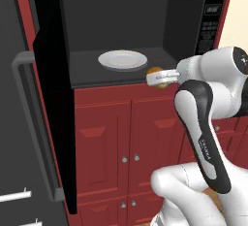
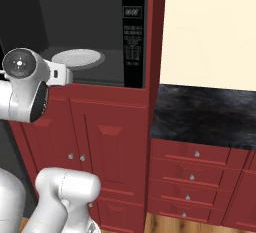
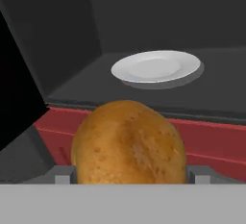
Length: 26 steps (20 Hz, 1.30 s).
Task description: Retrieve the reheated potato from the microwave, then place the potato, cheese, and condiment on the cutting board.
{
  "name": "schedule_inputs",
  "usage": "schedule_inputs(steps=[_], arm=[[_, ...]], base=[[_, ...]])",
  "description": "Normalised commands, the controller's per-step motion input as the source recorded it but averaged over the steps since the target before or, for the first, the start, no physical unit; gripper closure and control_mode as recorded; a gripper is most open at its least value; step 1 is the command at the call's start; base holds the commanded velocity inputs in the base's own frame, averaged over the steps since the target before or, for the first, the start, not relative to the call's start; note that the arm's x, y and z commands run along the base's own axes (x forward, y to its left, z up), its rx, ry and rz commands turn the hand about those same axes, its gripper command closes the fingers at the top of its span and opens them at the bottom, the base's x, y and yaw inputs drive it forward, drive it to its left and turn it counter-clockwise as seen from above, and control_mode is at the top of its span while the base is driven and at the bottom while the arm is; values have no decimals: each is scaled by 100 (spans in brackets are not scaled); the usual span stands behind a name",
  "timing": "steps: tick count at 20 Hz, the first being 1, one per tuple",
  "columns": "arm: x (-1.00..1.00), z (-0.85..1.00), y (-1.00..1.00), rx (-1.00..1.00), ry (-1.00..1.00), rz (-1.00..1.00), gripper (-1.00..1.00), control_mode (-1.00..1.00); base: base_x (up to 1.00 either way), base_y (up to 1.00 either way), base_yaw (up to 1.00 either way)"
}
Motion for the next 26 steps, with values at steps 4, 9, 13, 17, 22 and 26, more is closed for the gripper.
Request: schedule_inputs(steps=[4, 9, 13, 17, 22, 26], arm=[[-70, 11, -17, 1, 13, -24, 100, -100], [-56, 11, -25, 0, 18, -16, 100, -100], [-4, 0, -1, 0, 4, 0, 100, -100], [0, 0, 0, 0, 0, 0, 100, -100], [0, 0, 0, 0, 0, 0, 100, -100], [0, 0, 0, 0, 0, 0, 100, 100]], base=[[0, 0, 0], [0, 0, 0], [0, 0, 0], [0, 0, 0], [0, 0, 0], [0, 0, 0]])
